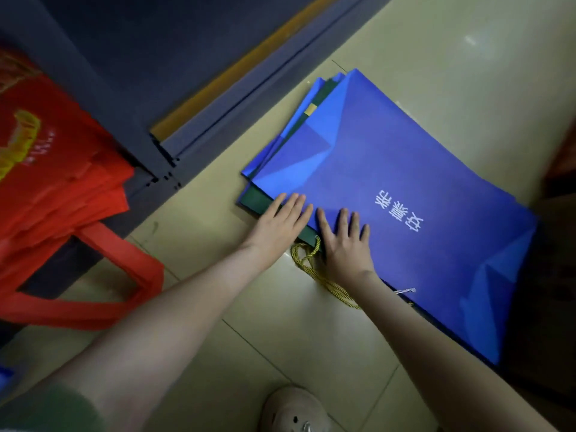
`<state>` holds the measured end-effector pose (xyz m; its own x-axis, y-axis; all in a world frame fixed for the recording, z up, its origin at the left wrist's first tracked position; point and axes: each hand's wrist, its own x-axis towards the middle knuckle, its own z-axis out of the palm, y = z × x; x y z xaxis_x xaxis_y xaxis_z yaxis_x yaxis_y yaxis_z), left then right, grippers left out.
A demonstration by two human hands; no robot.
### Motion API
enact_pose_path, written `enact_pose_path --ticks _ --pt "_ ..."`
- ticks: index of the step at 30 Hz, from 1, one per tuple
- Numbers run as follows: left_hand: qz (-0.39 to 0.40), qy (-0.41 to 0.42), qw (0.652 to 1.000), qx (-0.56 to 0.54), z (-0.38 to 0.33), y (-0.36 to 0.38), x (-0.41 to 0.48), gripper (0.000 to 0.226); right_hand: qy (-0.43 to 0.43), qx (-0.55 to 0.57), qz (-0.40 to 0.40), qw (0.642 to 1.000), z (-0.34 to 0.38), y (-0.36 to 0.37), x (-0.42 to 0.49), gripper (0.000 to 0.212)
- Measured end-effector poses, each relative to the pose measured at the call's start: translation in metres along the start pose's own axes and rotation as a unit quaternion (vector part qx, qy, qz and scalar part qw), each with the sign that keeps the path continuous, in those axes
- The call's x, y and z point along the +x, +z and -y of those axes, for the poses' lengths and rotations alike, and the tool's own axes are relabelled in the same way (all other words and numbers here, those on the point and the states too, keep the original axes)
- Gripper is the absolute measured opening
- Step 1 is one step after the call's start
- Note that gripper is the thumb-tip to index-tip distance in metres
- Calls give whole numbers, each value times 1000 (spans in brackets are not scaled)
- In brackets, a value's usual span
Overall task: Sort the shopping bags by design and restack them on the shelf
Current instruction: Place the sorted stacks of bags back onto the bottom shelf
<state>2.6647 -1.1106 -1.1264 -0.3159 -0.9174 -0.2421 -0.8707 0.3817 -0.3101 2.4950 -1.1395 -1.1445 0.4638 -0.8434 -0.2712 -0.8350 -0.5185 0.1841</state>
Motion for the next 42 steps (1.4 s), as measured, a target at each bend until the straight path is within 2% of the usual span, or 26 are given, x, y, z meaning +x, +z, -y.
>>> enact_pose_path --ticks 3,6,7,9,13,19,21,24,29,32,35,37,39,40,42 --pt "1 7 1000 2 -1 9 15 56 3 -7 -9 1000 -1 -2 7 73" --pt "-42 7 999 16 3 18 26 68 17 -38 -7 999 0 -3 15 57" --pt "-63 11 998 24 5 20 28 65 16 -46 -7 999 0 -3 17 54" --pt "-104 37 994 23 9 21 31 50 4 -57 -11 998 -1 -7 19 54" --pt "-163 71 984 -25 20 7 41 42 -26 -61 -27 997 -8 -21 9 56" --pt "-177 102 978 -38 22 -8 39 38 -48 -73 -114 990 -16 -34 -11 63" --pt "-168 102 979 -46 18 -15 30 40 -33 -47 -139 989 -12 -34 -21 68" --pt "-142 95 984 -55 11 -18 12 40 7 58 -155 986 4 -34 -49 68" --pt "-121 61 989 -63 0 -26 -29 40 33 116 -96 988 28 -43 -81 77" --pt "-95 33 991 -88 3 -53 -55 37 37 139 -96 985 28 -59 -86 66" --pt "-69 31 993 -87 13 -96 -73 44 12 140 -109 984 18 -86 -96 60" --pt "-20 46 996 -76 21 -135 -87 46 -9 120 -127 984 10 -106 -104 54" --pt "38 81 991 -95 24 -164 -95 36 -28 116 -132 984 3 -127 -112 46" --pt "76 76 987 -118 30 -183 -100 34 -38 116 -136 983 0 -138 -117 41" --pt "102 70 986 -113 40 -216 -111 35 -52 129 -138 981 -3 -161 -127 36"
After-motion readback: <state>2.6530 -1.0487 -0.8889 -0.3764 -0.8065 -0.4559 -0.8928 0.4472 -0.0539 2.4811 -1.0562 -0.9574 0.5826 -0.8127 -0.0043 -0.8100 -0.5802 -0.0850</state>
